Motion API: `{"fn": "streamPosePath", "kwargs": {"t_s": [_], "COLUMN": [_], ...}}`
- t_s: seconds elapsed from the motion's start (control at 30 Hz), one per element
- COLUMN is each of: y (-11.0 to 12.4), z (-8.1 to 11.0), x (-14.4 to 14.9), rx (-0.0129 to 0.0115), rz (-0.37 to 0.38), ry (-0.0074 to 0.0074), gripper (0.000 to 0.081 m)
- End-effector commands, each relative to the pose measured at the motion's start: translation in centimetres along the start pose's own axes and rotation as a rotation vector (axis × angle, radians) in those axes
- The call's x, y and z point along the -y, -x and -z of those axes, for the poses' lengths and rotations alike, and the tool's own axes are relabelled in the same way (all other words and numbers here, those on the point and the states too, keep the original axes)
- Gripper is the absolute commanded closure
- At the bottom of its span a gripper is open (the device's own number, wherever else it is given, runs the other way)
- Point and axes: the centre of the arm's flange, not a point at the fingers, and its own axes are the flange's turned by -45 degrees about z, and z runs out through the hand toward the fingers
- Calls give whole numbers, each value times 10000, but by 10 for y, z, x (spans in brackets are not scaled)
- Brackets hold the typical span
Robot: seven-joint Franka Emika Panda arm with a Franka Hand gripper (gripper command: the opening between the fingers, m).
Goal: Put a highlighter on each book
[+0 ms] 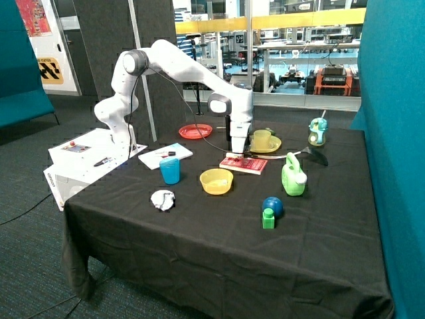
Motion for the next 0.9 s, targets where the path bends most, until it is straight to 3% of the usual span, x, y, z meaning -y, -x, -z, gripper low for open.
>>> {"fn": "streamPosePath", "kwargs": {"t_s": [0.0, 0.3, 0.33, 0.4, 0.57, 0.87], "y": [-6, -11, -11, -12, -13, -14], "z": [-11, -13, -12, -11, -8, -5], "x": [-2, -1, 0, 1, 2, 3], "rx": [-29, -29, -29, -29, -29, -29], "rz": [-117, -171, -195, -173, -53, -17], "ry": [-5, -5, -5, -5, -5, -5], "gripper": [808, 783, 646, 473, 237, 89]}}
